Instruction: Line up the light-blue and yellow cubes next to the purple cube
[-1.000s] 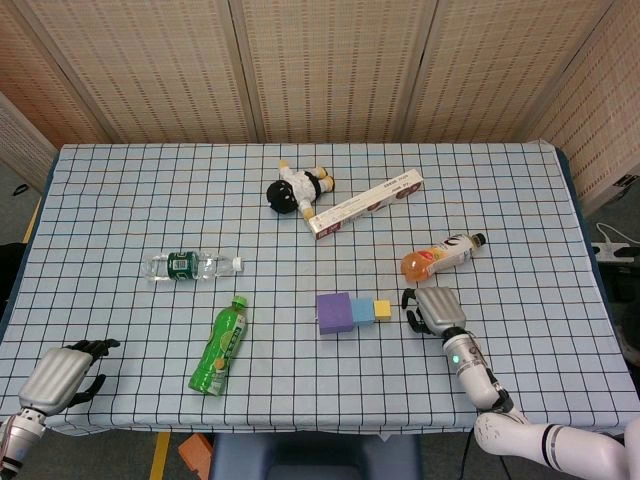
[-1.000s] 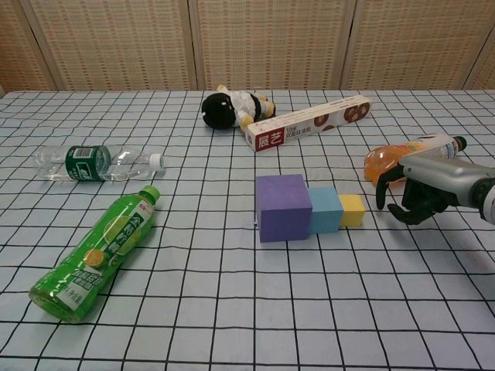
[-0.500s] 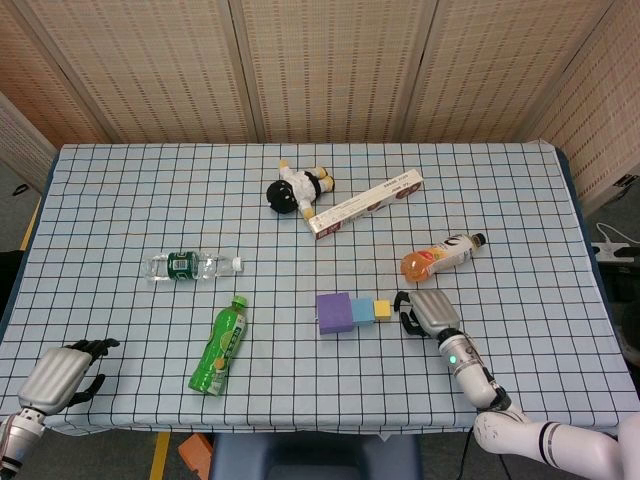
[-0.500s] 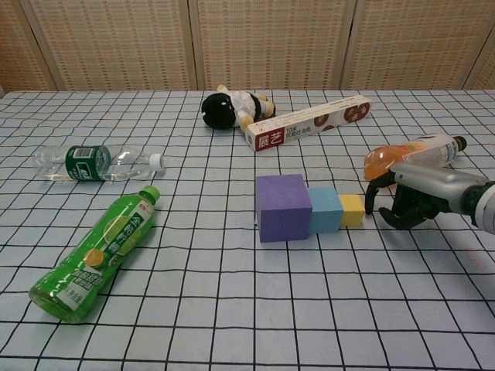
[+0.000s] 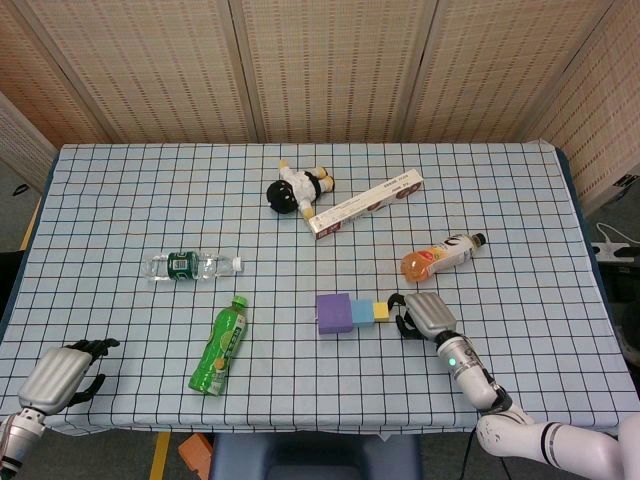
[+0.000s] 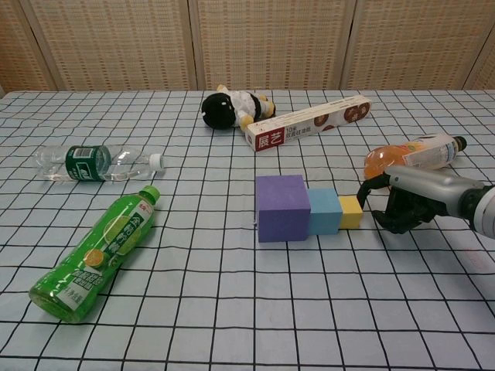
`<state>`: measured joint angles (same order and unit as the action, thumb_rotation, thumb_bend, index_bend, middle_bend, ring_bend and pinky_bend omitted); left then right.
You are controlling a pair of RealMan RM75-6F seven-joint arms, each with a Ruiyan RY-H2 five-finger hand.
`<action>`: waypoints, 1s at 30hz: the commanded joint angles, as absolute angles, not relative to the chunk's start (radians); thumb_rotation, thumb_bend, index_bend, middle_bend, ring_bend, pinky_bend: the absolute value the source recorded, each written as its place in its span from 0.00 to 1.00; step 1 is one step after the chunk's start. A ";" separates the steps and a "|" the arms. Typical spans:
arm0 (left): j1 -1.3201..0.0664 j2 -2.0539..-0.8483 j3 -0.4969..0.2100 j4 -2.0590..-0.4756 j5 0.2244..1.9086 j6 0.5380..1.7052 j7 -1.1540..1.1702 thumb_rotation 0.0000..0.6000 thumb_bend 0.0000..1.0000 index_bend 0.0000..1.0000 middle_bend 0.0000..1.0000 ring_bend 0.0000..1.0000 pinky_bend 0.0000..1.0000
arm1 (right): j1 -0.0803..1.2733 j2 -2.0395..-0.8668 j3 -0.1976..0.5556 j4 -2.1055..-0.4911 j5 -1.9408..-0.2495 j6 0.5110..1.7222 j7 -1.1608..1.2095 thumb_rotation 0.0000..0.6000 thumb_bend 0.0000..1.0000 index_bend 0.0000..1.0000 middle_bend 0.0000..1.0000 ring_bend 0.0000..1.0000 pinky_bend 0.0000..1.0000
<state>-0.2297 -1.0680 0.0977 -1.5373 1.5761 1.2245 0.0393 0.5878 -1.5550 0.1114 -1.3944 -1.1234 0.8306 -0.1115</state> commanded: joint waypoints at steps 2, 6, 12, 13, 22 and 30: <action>-0.229 -1.068 0.098 -1.538 1.577 1.225 0.039 1.00 0.44 0.26 0.36 0.35 0.55 | 0.587 -1.558 0.107 -1.385 -1.147 0.831 -0.085 1.00 0.54 0.38 1.00 0.94 1.00; -0.229 -1.068 0.098 -1.537 1.576 1.227 0.038 1.00 0.44 0.26 0.36 0.35 0.55 | 0.585 -1.561 0.105 -1.375 -1.166 0.832 -0.062 1.00 0.54 0.38 1.00 0.94 1.00; -0.229 -1.067 0.098 -1.538 1.577 1.227 0.037 1.00 0.44 0.26 0.36 0.35 0.55 | 0.579 -1.551 0.094 -1.369 -1.184 0.849 -0.074 1.00 0.54 0.38 1.00 0.94 1.00; -0.228 -1.067 0.098 -1.537 1.577 1.228 0.037 1.00 0.44 0.26 0.36 0.35 0.55 | 0.575 -1.546 0.089 -1.370 -1.191 0.866 -0.091 1.00 0.54 0.38 1.00 0.94 1.00; -0.223 -1.065 0.097 -1.539 1.585 1.245 0.036 1.00 0.44 0.26 0.36 0.35 0.55 | 0.418 -1.504 0.037 -1.345 -1.362 1.282 -0.241 1.00 0.30 0.40 0.91 0.70 0.97; -0.219 -1.068 0.091 -1.530 1.582 1.258 0.037 1.00 0.44 0.26 0.36 0.35 0.55 | 0.298 -1.494 0.029 -1.216 -1.394 1.442 -0.179 1.00 0.12 0.37 0.52 0.36 0.66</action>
